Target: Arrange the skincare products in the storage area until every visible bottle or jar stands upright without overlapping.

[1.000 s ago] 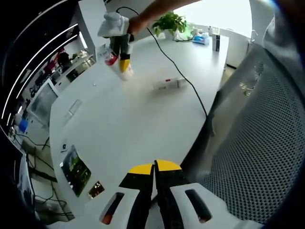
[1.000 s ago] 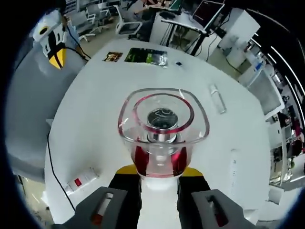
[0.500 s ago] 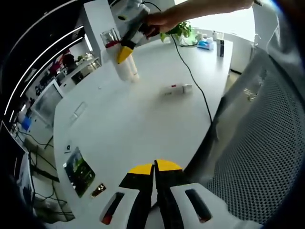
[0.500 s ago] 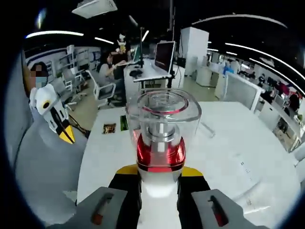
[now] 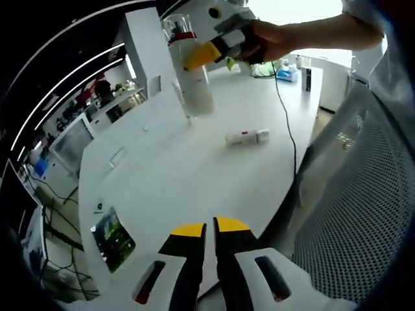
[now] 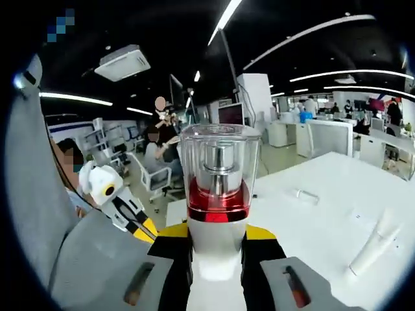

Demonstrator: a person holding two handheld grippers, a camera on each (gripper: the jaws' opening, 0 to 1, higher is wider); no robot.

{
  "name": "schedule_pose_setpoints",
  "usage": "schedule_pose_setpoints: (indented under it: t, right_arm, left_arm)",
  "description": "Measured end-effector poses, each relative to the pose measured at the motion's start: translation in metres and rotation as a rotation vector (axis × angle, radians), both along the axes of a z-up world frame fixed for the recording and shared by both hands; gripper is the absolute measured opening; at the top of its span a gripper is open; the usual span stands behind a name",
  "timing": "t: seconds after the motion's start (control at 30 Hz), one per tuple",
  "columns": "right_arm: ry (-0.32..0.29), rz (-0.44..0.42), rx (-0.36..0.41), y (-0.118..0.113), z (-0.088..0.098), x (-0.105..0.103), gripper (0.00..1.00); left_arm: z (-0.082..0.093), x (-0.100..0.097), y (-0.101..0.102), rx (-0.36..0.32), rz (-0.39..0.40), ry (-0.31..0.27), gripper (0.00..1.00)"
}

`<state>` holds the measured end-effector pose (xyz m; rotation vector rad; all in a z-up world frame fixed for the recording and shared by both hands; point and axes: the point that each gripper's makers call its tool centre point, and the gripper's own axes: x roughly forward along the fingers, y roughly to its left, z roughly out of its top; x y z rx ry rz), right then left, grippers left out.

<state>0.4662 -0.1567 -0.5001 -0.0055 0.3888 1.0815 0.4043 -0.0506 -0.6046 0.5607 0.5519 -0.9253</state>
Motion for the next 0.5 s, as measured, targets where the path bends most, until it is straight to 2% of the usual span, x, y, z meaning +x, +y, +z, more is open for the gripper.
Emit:
schedule_pose_setpoints:
  t: [0.1,0.2,0.3,0.5]
  right_arm:
    - [0.013,0.020,0.019,0.010,-0.004,-0.021,0.20]
    - [0.024,0.021,0.042,0.014,-0.003,-0.033,0.20]
    - [0.020,0.018,0.062,0.018,0.001,-0.043,0.20]
    - [0.016,0.020,0.092,0.023,0.007,-0.058,0.20]
  left_arm:
    - [0.002,-0.001,-0.001,-0.007,-0.003,-0.008,0.05]
    - [0.006,-0.002,-0.005,-0.028,-0.008,-0.013,0.06]
    - [0.009,-0.005,-0.010,-0.035,-0.030,-0.024,0.06]
    - [0.008,-0.007,-0.011,-0.042,-0.030,-0.007,0.08]
